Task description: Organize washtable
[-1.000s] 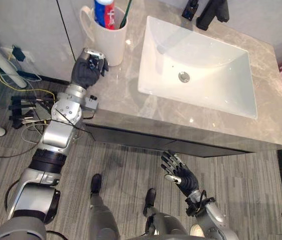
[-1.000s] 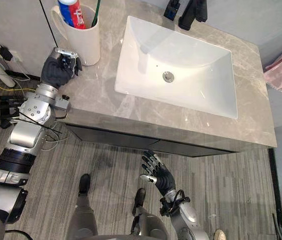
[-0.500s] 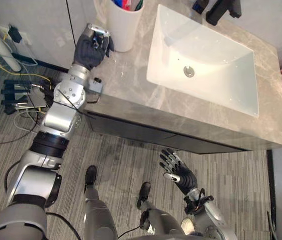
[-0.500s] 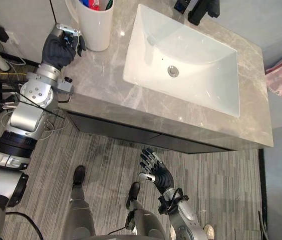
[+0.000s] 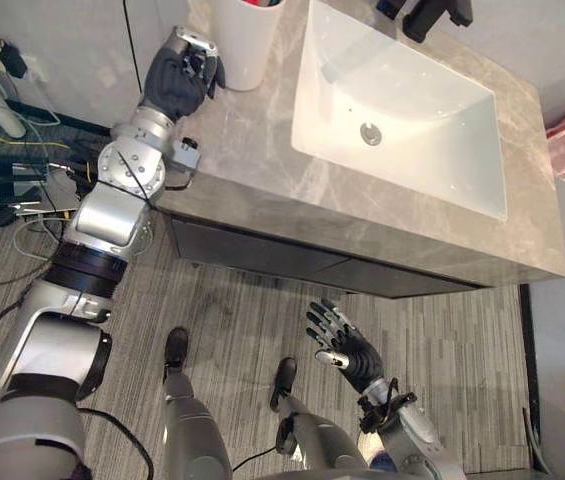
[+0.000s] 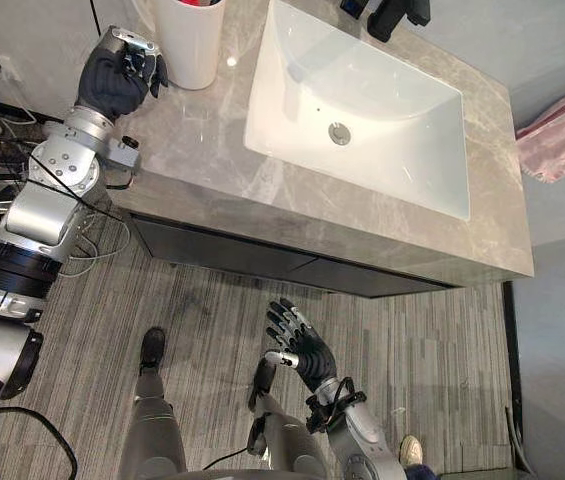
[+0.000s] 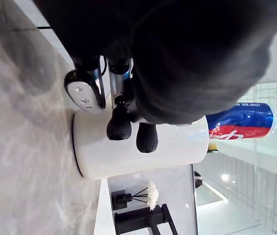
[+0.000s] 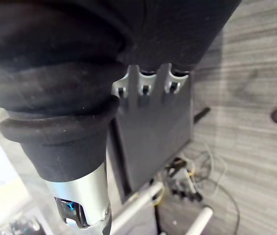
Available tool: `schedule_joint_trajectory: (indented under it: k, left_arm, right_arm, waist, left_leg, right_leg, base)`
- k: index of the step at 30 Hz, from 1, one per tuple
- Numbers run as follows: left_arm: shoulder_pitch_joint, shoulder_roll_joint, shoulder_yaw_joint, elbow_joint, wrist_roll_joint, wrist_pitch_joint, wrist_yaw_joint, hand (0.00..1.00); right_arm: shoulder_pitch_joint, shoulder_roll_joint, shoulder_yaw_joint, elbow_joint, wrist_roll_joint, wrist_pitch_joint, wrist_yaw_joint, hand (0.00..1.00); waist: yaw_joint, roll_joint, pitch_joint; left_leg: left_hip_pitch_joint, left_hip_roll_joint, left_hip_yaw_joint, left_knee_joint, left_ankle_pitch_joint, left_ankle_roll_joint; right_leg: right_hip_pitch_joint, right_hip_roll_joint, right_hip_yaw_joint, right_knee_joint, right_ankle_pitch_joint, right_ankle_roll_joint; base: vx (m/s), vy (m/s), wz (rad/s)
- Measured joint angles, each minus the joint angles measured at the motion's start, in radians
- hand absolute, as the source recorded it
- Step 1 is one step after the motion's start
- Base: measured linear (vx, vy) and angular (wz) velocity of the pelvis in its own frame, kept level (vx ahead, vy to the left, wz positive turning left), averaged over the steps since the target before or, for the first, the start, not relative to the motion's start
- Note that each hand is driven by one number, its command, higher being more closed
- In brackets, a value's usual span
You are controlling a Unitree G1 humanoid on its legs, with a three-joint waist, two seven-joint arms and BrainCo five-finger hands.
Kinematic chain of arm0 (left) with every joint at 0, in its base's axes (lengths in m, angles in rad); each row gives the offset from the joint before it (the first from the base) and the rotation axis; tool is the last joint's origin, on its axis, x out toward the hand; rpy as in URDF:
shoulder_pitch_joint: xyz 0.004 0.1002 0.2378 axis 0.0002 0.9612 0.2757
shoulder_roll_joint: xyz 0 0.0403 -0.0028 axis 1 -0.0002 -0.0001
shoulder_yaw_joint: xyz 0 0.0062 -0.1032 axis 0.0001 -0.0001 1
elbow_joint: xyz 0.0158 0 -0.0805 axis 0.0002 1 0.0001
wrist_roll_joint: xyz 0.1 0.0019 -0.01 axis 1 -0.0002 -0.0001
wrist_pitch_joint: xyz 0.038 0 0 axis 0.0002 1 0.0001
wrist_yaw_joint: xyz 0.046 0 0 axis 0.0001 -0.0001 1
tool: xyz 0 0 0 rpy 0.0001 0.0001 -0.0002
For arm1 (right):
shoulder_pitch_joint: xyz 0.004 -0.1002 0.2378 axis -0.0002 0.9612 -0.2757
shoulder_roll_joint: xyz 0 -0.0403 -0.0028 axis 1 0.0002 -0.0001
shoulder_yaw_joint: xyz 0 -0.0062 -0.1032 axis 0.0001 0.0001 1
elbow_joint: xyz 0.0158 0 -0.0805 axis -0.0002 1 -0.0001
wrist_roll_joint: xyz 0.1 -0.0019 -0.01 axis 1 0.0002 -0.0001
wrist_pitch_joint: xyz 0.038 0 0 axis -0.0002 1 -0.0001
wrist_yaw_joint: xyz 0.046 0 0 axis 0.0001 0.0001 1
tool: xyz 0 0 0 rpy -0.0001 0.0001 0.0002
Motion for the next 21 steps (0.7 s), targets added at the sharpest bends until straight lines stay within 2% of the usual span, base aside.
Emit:
schedule_joint_trajectory:
  k: [4, 6, 7, 9, 10, 11, 13, 16, 21]
  left_arm:
    - [-0.027, 0.014, 0.001, 0.001, -0.013, -0.015, -0.014, 1.00]
    - [-0.024, 0.014, 0.000, 0.014, -0.022, -0.015, -0.022, 1.00]
    - [-0.013, 0.014, 0.001, 0.032, -0.037, -0.015, -0.026, 1.00]
    - [0.006, 0.013, 0.003, 0.034, -0.044, -0.016, -0.029, 1.00]
    - [0.023, 0.013, 0.003, 0.035, -0.045, -0.016, -0.040, 1.00]
    - [0.026, 0.013, 0.003, 0.036, -0.045, -0.016, -0.042, 1.00]
    - [0.056, 0.002, 0.003, 0.039, -0.045, -0.016, -0.051, 1.00]
    - [0.111, -0.008, 0.003, 0.041, -0.055, -0.015, -0.068, 1.00]
    - [0.159, -0.008, 0.003, 0.041, -0.064, -0.014, -0.086, 1.00]
  right_arm:
    - [-0.005, -0.001, 0.003, 0.000, 0.002, 0.000, 0.001, 0.00]
    - [-0.016, -0.002, 0.003, 0.008, 0.003, 0.001, 0.002, 0.00]
    - [-0.030, -0.002, 0.005, 0.030, 0.003, 0.002, 0.003, 0.00]
    - [-0.034, -0.009, 0.006, 0.038, 0.003, 0.005, 0.003, 0.00]
    - [-0.034, -0.016, 0.008, 0.043, 0.003, 0.006, 0.003, 0.00]
    - [-0.034, -0.018, 0.009, 0.043, 0.003, 0.006, 0.003, 0.00]
    - [-0.035, -0.024, 0.008, 0.047, 0.004, 0.006, 0.003, 0.00]
    - [-0.033, -0.034, 0.009, 0.073, 0.004, 0.010, 0.004, 0.00]
    - [-0.024, -0.046, 0.006, 0.073, 0.003, 0.013, 0.004, 0.00]
  waist:
    - [-0.019, 0.010, 0.002]
    - [-0.019, 0.020, 0.001]
    - [-0.020, 0.033, 0.000]
    - [-0.020, 0.056, 0.000]
    - [-0.020, 0.077, -0.001]
    - [-0.020, 0.083, -0.002]
    - [-0.024, 0.116, -0.005]
    - [-0.023, 0.149, -0.019]
    - [-0.024, 0.164, -0.030]
  left_leg:
    - [0.030, -0.008, -0.001, 0.004, 0.000, 0.001]
    - [0.033, -0.008, -0.003, 0.006, 0.005, 0.006]
    - [0.040, -0.008, -0.004, 0.007, 0.005, 0.006]
    - [0.048, -0.008, -0.006, 0.007, 0.005, 0.006]
    - [0.058, -0.009, -0.009, 0.007, 0.005, 0.006]
    - [0.060, -0.009, -0.010, 0.007, 0.005, 0.006]
    - [0.074, -0.008, -0.024, 0.006, 0.001, 0.004]
    - [0.088, -0.008, -0.026, 0.005, -0.011, 0.000]
    - [0.093, -0.008, -0.025, 0.002, -0.014, 0.003]
  right_leg:
    - [0.030, -0.008, -0.001, -0.001, 0.006, 0.018]
    - [0.035, -0.008, -0.002, -0.004, 0.007, 0.050]
    - [0.043, -0.008, -0.004, -0.004, 0.012, 0.069]
    - [0.054, -0.008, -0.008, -0.005, 0.012, 0.072]
    - [0.068, -0.009, -0.014, -0.006, 0.009, 0.076]
    - [0.070, -0.009, -0.015, -0.006, 0.009, 0.077]
    - [0.092, -0.008, -0.028, -0.006, -0.001, 0.090]
    - [0.106, -0.008, -0.028, -0.005, -0.009, 0.088]
    - [0.110, -0.009, -0.028, -0.004, -0.010, 0.090]
  base:
    - [0.04, -0.018, -0.01]
    - [0.07, -0.055, 0.03]
    - [0.05, -0.047, 0.04]
    - [0.04, -0.038, 0.08]
    - [0.03, -0.026, 0.09]
    - [0.02, -0.027, 0.12]
    - [-0.01, -0.018, 0.14]
    - [-0.03, -0.004, 0.03]
    - [-0.02, -0.001, 0.01]
